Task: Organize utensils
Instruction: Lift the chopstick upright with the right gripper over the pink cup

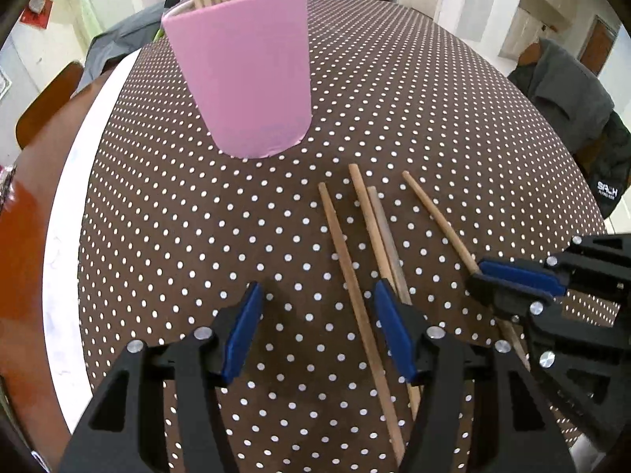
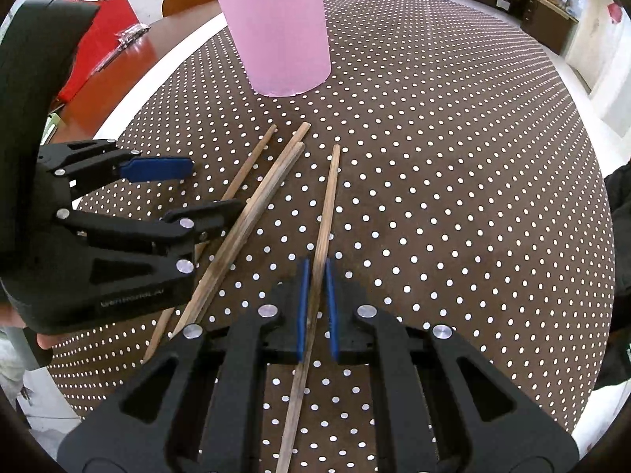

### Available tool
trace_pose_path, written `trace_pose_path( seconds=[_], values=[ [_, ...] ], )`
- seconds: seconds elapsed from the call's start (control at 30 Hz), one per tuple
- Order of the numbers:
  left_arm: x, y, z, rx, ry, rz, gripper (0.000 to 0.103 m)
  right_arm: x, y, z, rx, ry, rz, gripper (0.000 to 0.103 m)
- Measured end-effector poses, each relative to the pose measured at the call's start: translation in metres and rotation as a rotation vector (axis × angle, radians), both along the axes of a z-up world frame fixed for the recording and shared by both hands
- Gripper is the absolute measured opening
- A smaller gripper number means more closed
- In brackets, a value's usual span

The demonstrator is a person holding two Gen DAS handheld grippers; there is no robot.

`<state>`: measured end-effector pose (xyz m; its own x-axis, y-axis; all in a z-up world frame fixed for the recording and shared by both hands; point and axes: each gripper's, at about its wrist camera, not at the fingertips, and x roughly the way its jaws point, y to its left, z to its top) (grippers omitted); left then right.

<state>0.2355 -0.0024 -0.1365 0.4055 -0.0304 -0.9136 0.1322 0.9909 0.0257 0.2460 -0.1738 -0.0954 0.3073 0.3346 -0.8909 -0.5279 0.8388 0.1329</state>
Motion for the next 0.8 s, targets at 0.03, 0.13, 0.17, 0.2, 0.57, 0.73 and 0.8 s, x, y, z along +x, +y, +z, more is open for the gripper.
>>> trace_pose_path(
  seconds=[0.03, 0.13, 0.17, 0.2, 0.57, 0.73, 0.8],
  values=[
    [0.001, 0.0, 0.001, 0.001, -0.004, -0.003, 0.035, 0.001, 0.0, 0.0, 0.005, 0.003, 0.004, 0.009],
    [0.002, 0.0, 0.003, -0.017, -0.004, 0.006, 0.007, 0.008, -0.003, 0.001, 0.019, 0.001, 0.003, 0.007],
    [0.003, 0.001, 0.003, -0.03, -0.008, 0.008, 0.006, 0.009, -0.003, 0.001, 0.027, -0.003, 0.002, 0.006],
    [0.001, 0.001, 0.003, -0.039, -0.014, 0.01, 0.006, 0.009, -0.003, 0.001, 0.037, -0.009, -0.002, 0.006],
    [-0.022, 0.031, 0.061, -0.246, -0.369, 0.028, 0.006, -0.001, -0.01, 0.047, 0.22, -0.21, -0.027, 0.006],
    [-0.032, 0.038, 0.096, -0.297, -0.561, 0.01, 0.006, -0.007, -0.008, 0.081, 0.303, -0.333, -0.018, 0.006],
    [-0.035, 0.04, 0.112, -0.326, -0.637, 0.001, 0.006, -0.009, -0.009, 0.095, 0.336, -0.372, -0.016, 0.006]
  ],
)
